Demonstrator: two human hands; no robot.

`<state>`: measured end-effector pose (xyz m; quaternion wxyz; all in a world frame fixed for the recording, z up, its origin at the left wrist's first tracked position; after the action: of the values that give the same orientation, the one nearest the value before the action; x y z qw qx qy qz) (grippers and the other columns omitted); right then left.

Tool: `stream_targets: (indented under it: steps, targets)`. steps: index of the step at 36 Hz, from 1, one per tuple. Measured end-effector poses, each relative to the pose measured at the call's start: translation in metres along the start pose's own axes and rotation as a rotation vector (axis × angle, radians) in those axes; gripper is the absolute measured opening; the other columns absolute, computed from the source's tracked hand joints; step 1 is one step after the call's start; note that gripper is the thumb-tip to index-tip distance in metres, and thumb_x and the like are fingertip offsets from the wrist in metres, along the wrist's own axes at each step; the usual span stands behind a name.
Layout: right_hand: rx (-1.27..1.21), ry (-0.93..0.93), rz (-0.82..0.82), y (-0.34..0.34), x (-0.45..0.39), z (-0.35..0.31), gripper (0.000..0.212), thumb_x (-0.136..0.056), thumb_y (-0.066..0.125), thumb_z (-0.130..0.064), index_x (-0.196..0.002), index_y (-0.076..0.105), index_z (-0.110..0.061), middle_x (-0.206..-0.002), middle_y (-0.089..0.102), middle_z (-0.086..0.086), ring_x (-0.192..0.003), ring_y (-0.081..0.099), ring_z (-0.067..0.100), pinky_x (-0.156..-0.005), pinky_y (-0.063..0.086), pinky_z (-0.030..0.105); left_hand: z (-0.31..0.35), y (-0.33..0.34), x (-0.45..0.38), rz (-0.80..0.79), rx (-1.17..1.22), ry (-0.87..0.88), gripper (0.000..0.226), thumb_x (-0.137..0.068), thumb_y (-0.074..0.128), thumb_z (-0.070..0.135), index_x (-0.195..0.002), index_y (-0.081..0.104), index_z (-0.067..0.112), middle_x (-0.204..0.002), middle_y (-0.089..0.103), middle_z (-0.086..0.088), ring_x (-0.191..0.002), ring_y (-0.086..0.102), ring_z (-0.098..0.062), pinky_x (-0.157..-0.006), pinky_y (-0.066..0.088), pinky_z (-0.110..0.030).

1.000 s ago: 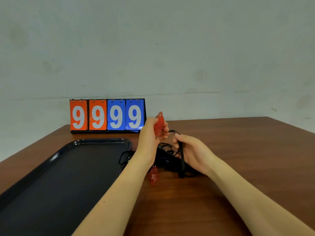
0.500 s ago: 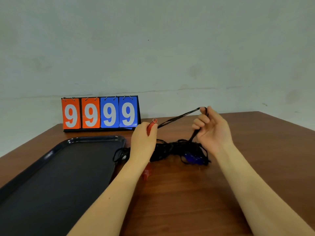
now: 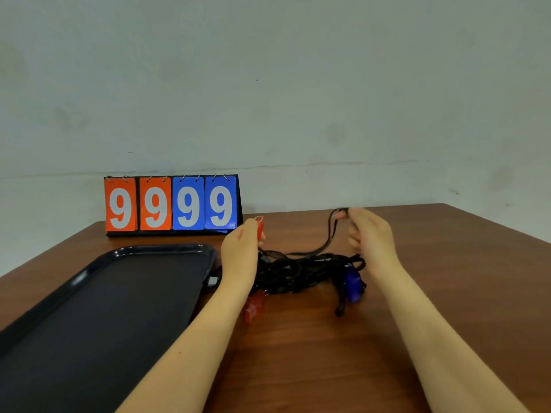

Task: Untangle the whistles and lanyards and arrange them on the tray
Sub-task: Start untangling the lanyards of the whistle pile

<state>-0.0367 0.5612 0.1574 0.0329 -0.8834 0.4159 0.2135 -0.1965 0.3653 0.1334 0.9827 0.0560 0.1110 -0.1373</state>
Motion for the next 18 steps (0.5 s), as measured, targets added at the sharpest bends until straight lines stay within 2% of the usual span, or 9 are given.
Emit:
stream_targets:
  steps: [2,5,7,10,12,15,18]
  targets:
    - [0.155,-0.046,-0.07,0.013,0.006,-0.002,0.034,-0.1,0.045,-0.022,-0.077,0.068,-0.013,-0.049,0.033,-0.012,-0.042,0.028,0.002,-0.043,0.024,0.015,0.003,0.003,0.002,-0.027,0.04,0.012,0.039,-0.097,0.047,0.031,-0.064,0.056,0.011,-0.067,0.062,-0.005,-0.064,0.056,-0.01,-0.07,0.046,-0.025]
    - [0.288,-0.103,-0.143,0.025,0.012,-0.003,0.034,-0.101,0.044,-0.019,-0.077,0.065,-0.008,-0.045,0.046,-0.018,-0.044,0.04,-0.003,-0.054,0.029,0.016,0.009,0.008,0.008,-0.077,0.022,0.051,0.045,-0.095,0.052,0.043,-0.065,0.055,0.01,-0.056,0.058,-0.005,-0.048,0.053,-0.006,-0.051,0.046,-0.011]
    - [0.31,-0.128,-0.175,0.03,0.014,-0.004,0.033,-0.101,0.043,-0.016,-0.078,0.064,-0.003,-0.046,0.047,-0.02,-0.046,0.043,-0.004,-0.058,0.029,0.018,0.007,0.012,0.009,-0.109,0.041,0.027,0.042,-0.096,0.053,0.04,-0.066,0.055,0.01,-0.052,0.055,-0.003,-0.045,0.052,-0.008,-0.047,0.046,-0.011]
    - [0.296,-0.163,-0.202,0.035,0.017,-0.006,0.033,-0.1,0.043,-0.012,-0.075,0.061,-0.004,-0.047,0.047,-0.02,-0.048,0.045,-0.003,-0.058,0.028,0.019,0.0,0.017,0.01,-0.144,0.056,-0.044,0.031,-0.098,0.046,0.021,-0.073,0.058,0.008,-0.06,0.056,-0.004,-0.04,0.047,-0.009,-0.041,0.041,-0.018]
    - [0.277,-0.19,-0.219,0.038,0.018,-0.008,0.034,-0.1,0.043,-0.011,-0.071,0.06,-0.007,-0.047,0.043,-0.016,-0.046,0.038,0.001,-0.055,0.027,0.019,-0.008,0.018,0.009,-0.151,0.042,-0.134,0.023,-0.092,0.042,0.009,-0.076,0.059,0.006,-0.065,0.059,-0.005,-0.038,0.044,-0.01,-0.038,0.036,-0.018]
    - [0.227,-0.212,-0.258,0.042,0.02,-0.009,0.033,-0.099,0.045,-0.009,-0.07,0.06,-0.007,-0.048,0.038,-0.014,-0.047,0.03,0.002,-0.051,0.027,0.017,-0.014,0.022,0.013,-0.203,0.025,-0.244,0.02,-0.085,0.048,0.006,-0.072,0.063,0.006,-0.075,0.066,-0.01,-0.036,0.04,-0.014,-0.035,0.032,-0.019]
    - [0.194,-0.223,-0.302,0.047,0.022,-0.009,0.032,-0.099,0.045,-0.008,-0.07,0.06,-0.009,-0.047,0.039,-0.015,-0.045,0.031,0.001,-0.049,0.027,0.011,-0.002,0.031,0.017,-0.296,-0.095,-0.109,0.034,-0.09,0.043,0.008,-0.08,0.071,0.024,-0.09,0.07,-0.007,-0.038,0.043,-0.012,-0.043,0.038,-0.017]
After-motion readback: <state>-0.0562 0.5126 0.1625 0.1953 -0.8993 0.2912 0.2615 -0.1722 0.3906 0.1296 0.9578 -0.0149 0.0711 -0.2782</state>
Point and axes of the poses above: each hand's wrist, its own x-axis away from the middle knuckle, its own y-axis out of the palm, z = x × y, the point moved 10 cm from there along -x, towards the middle knuckle
